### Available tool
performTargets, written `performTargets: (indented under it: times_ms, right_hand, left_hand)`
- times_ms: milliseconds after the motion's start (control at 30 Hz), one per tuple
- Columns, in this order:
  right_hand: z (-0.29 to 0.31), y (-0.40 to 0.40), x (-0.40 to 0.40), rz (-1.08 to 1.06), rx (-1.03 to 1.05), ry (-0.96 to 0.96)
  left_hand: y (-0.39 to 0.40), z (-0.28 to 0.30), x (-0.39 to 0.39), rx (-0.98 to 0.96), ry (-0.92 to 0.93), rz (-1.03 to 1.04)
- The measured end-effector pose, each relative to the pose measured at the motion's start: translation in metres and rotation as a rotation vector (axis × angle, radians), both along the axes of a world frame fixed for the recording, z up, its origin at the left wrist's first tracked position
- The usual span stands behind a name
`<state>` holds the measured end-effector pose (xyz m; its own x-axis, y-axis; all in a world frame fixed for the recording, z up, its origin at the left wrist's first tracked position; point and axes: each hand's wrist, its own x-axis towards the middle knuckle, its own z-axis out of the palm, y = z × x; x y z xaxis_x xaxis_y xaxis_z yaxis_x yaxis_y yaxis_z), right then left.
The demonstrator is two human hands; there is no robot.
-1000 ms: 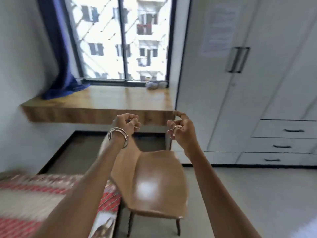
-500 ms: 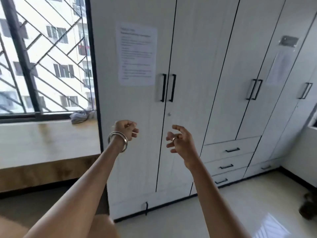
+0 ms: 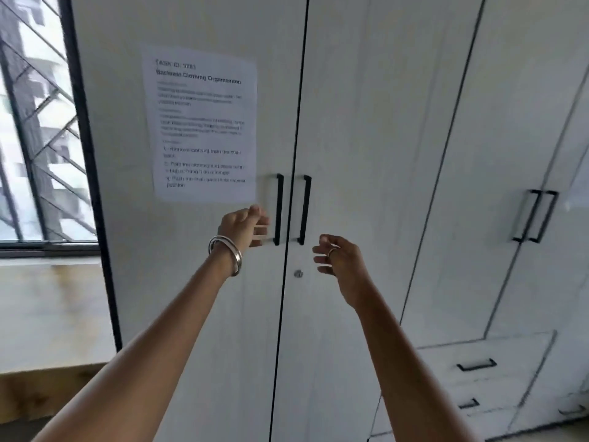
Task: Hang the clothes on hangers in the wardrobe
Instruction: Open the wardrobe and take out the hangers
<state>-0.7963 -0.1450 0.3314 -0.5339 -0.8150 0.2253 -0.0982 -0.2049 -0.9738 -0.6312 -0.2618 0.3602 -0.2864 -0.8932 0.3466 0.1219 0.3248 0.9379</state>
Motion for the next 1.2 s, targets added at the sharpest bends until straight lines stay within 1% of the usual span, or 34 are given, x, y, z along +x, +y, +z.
performTargets:
  times_ms: [100,133,200,267,367,467,500,567,633,700,767,800,867,933,1000,1033,1100,1167,1200]
  right_hand:
    - [-0.005,-0.059,-0.044,0.085,0.025,-0.051]
    - [-0.009,-0.067,-0.046,0.053,0.016,-0.056]
    - [0.011,-0.111,-0.064,0.11,-0.044,-0.034]
    - [0.026,-0.144,-0.067,0.213,-0.036,-0.039]
    - [0.03,-0.165,-0.06,0.287,-0.051,-0.149]
    - [0.022,-0.172,-0.058,0.303,-0.102,-0.143]
    - [0.024,-0.174,-0.054,0.305,-0.099,-0.105]
    - [0.018,-0.155,-0.059,0.29,-0.07,-0.064]
    - [0.013,-0.145,-0.059,0.332,-0.098,-0.037]
    - [0.01,-0.123,-0.061,0.338,-0.157,-0.017]
    - [0.009,-0.106,-0.055,0.349,-0.228,0.019]
    - [0.006,-0.093,-0.055,0.325,-0.244,0.026]
    - [0.004,-0.064,-0.058,0.283,-0.25,0.04]
    - [0.0,-0.037,-0.068,0.275,-0.283,0.054]
    - [-0.003,-0.005,-0.082,0.247,-0.308,0.059]
    - [-0.004,0.01,-0.089,0.225,-0.313,0.056]
    - [-0.008,0.032,-0.097,0.188,-0.345,0.048]
    - [-0.018,0.061,-0.112,0.152,-0.328,0.044]
    - [-0.02,0.065,-0.114,0.145,-0.329,0.048]
  left_hand:
    - [-0.025,0.015,-0.038,0.034,0.033,0.078]
    - [-0.025,0.016,-0.038,0.047,0.032,0.073]
    - [-0.044,0.034,-0.058,0.016,0.077,0.131]
    - [-0.055,0.043,-0.073,0.029,0.106,0.208]
    - [-0.061,0.042,-0.086,0.075,0.096,0.279]
    - [-0.062,0.041,-0.097,0.124,0.077,0.304]
    - [-0.063,0.044,-0.094,0.148,0.061,0.295]
    - [-0.053,0.035,-0.103,0.157,-0.042,0.302]
    - [-0.053,0.029,-0.104,0.107,-0.087,0.383]
    - [-0.042,0.03,-0.109,0.122,-0.035,0.35]
    - [-0.035,0.037,-0.113,0.162,0.084,0.251]
    - [-0.025,0.038,-0.118,0.167,0.102,0.206]
    - [-0.003,0.033,-0.125,0.162,0.1,0.189]
    - [0.019,0.021,-0.132,0.168,0.158,0.178]
    - [0.048,0.015,-0.145,0.209,0.179,0.097]
    - [0.063,0.013,-0.151,0.213,0.158,0.06]
    - [0.086,0.007,-0.166,0.204,0.059,-0.017]
    - [0.12,-0.002,-0.181,0.258,-0.064,-0.1]
    - [0.127,-0.006,-0.182,0.288,-0.087,-0.145]
